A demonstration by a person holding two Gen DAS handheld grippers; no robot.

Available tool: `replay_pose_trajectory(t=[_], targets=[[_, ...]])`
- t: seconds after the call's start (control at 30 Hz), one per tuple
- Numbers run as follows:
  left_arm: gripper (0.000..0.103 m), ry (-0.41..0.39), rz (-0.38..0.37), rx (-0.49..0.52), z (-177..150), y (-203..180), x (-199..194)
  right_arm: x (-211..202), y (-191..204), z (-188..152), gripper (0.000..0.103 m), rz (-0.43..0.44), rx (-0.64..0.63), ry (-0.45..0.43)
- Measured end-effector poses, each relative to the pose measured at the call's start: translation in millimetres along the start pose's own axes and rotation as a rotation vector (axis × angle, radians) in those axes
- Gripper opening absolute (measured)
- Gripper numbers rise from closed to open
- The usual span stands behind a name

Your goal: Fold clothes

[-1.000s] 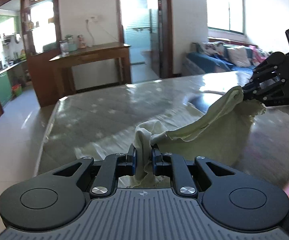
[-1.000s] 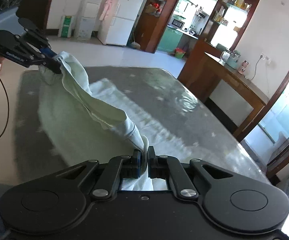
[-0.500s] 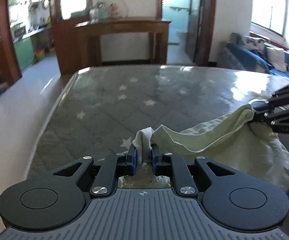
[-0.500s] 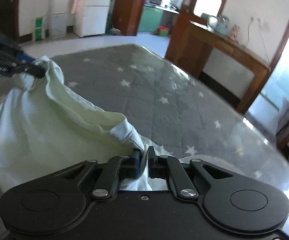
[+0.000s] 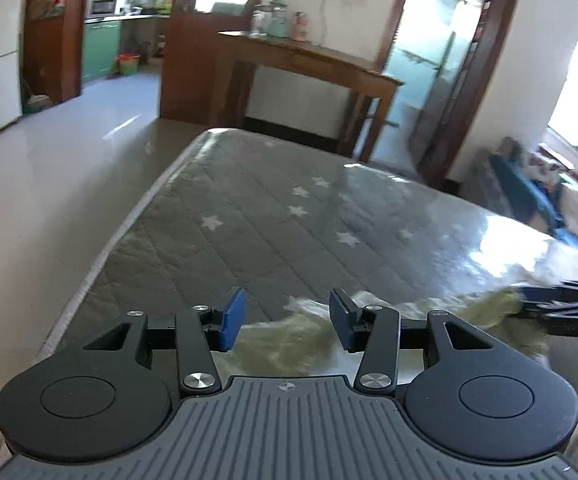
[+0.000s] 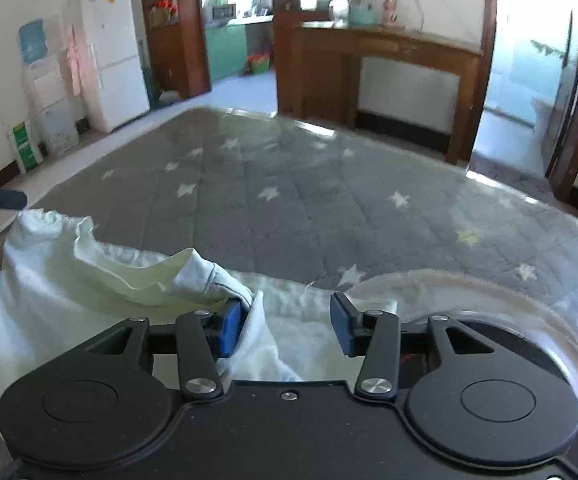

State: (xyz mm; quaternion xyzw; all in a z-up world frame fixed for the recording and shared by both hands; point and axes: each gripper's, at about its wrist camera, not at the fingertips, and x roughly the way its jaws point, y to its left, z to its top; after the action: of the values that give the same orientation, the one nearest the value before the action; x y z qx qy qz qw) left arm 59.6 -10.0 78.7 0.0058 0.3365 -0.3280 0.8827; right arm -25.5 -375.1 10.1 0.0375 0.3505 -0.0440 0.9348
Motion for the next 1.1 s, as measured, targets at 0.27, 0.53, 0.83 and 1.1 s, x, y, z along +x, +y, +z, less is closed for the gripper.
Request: replay_pose_trajectory(t=[0.27,0.53,0.83,1.1], targets=[[0.057,0.011,-0.005,0.106,-41.7,-33.5,-29.4,-27.9,10.5,1.0,0.056,-0.062,-0.067,-0.063],[0.062,0.098,-0.014,0.018,-76.0,-28.5,-21.9,-33.8,40.8,-14.1,0.048,0.107,-0.137,-0.057],[0.063,0.121,-0.063,-0.049,-95.5,-13.1,-30.4,-4.9,50.1,0.9,0.041,0.115,-0.121,-0.076],[0.037,0.107,-0.115,-0.037,-105.3,-13.8,-35.6,17.1,50.7,-1.2,0.04,0.138,-0.105,-0.001]])
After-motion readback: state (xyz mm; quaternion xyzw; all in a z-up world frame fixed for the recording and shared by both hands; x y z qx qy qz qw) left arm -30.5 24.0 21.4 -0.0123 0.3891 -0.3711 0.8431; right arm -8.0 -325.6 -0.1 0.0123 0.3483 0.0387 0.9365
